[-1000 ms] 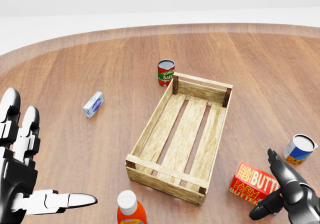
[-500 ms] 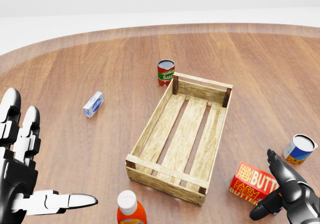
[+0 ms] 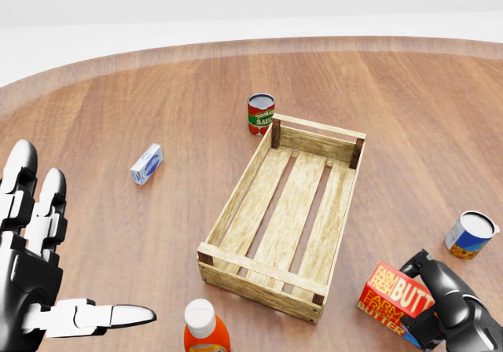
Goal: Pick up the butter and put it in the tray.
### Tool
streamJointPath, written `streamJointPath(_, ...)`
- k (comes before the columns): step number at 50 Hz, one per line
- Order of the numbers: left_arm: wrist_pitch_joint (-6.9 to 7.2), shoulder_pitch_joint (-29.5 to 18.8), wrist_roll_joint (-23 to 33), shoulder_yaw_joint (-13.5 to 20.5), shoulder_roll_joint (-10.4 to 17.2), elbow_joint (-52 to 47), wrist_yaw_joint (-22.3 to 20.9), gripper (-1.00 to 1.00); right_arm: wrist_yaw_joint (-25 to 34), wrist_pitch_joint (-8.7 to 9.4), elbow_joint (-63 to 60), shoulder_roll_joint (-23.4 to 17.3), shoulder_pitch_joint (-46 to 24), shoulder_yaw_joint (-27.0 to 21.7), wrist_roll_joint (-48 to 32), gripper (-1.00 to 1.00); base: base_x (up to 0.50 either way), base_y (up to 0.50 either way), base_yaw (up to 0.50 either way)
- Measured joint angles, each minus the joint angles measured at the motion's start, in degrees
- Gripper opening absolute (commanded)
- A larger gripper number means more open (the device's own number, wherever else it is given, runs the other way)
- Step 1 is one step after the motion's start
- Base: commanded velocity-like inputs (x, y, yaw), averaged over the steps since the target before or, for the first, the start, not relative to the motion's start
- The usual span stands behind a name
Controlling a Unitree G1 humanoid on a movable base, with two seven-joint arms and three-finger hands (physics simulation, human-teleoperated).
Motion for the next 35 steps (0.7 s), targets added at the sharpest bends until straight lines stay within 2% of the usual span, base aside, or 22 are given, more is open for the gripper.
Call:
streamJointPath(10,0.0,0.1,0.1,-0.1,0.0,0.0,0.0,1.0,0.5,0.0,-1.0,-0.1,0.6,0.1,0.0,-1.0,0.0,0.0,0.0)
streamJointPath(18,0.0,0.2,0.1,-0.2,0.0,0.0,0.1,1.0,3.1,0.0,-4.6,-0.7,2.2,0.8,0.7,-1.0,0.0,0.0,0.0)
streamJointPath(35,0.0,0.1,0.1,-0.2,0.0,0.1,0.1,1.0,14.7,0.0,-30.6,-1.4,8.2,-1.9,-4.3,-1.0,0.0,0.0,0.0)
